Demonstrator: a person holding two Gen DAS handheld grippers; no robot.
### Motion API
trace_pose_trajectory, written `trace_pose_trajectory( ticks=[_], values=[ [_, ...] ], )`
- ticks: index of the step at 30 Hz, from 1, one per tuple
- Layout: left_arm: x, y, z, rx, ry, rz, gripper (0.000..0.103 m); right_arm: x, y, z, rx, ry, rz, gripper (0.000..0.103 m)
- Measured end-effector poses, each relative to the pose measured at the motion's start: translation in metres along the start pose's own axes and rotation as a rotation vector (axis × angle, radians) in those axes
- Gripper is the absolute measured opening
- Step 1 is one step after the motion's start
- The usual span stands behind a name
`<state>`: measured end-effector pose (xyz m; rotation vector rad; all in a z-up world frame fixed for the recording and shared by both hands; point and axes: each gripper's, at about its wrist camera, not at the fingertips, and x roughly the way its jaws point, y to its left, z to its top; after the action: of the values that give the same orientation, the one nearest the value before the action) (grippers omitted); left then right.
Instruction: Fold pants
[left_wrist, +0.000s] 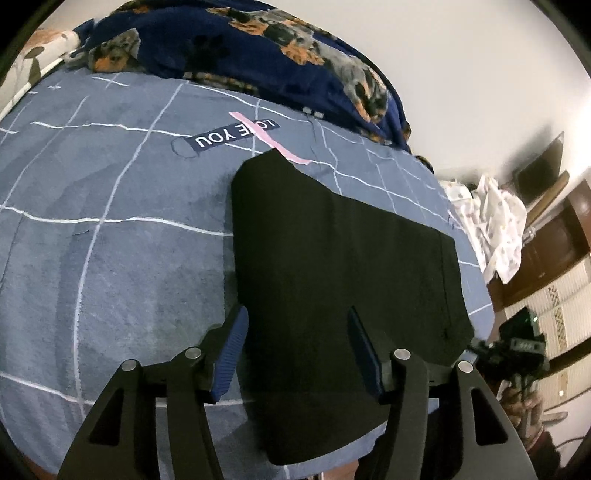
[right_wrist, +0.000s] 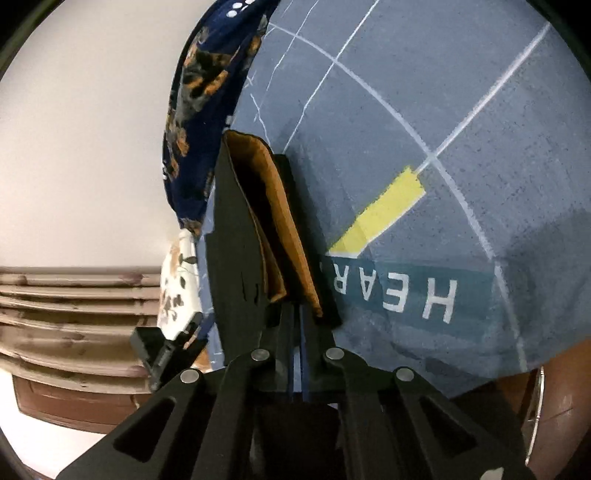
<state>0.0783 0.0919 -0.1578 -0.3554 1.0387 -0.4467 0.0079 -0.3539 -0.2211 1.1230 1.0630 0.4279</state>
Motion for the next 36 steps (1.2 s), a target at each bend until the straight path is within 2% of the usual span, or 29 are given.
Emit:
trace_pose_trajectory(
  ticks=[5,7,9,18,20,24,26,28,31,34,35,36],
  values=[
    [0.000,0.002,0.000,-0.011,-0.002,-0.004,0.058,-0.009,0.008,0.009,0.003,-0.022,0.023,0.012],
    [0.001,0.004,0.000,-0.017,0.004,0.001,0.058,-0.008,0.008,0.009,0.019,-0.018,0.034,0.034],
    [0.001,0.006,0.001,-0.025,0.003,0.001,0.058,-0.006,0.009,0.007,0.021,-0.009,0.047,0.040],
    [0.003,0.007,0.000,-0.039,0.012,0.002,0.063,0.006,0.034,0.007,-0.083,0.004,-0.015,0.039],
    [0.004,0.007,0.000,-0.040,0.017,0.006,0.065,0.007,0.041,0.006,-0.104,0.011,-0.004,0.039],
    [0.005,0.007,-0.001,-0.043,0.026,0.002,0.066,0.010,0.039,0.009,-0.079,0.039,0.034,0.039],
    [0.006,0.007,-0.001,-0.044,0.032,0.003,0.066,0.013,0.031,0.011,-0.044,0.039,-0.019,0.041],
    [0.007,0.007,-0.001,-0.044,0.038,0.001,0.066,0.016,0.023,0.012,-0.003,0.047,0.007,0.041],
    [0.009,0.006,-0.002,-0.041,0.045,0.007,0.068,0.018,0.033,0.009,-0.048,0.057,0.002,0.041],
    [0.010,0.006,-0.002,-0.046,0.049,0.003,0.068,0.019,0.045,0.007,-0.074,0.064,0.081,0.041],
    [0.010,0.006,-0.002,-0.047,0.049,0.002,0.068,0.018,0.050,0.007,-0.094,0.060,0.068,0.041],
    [0.009,0.006,-0.002,-0.047,0.047,0.002,0.068,0.018,0.052,0.008,-0.117,0.053,0.013,0.041]
  ],
)
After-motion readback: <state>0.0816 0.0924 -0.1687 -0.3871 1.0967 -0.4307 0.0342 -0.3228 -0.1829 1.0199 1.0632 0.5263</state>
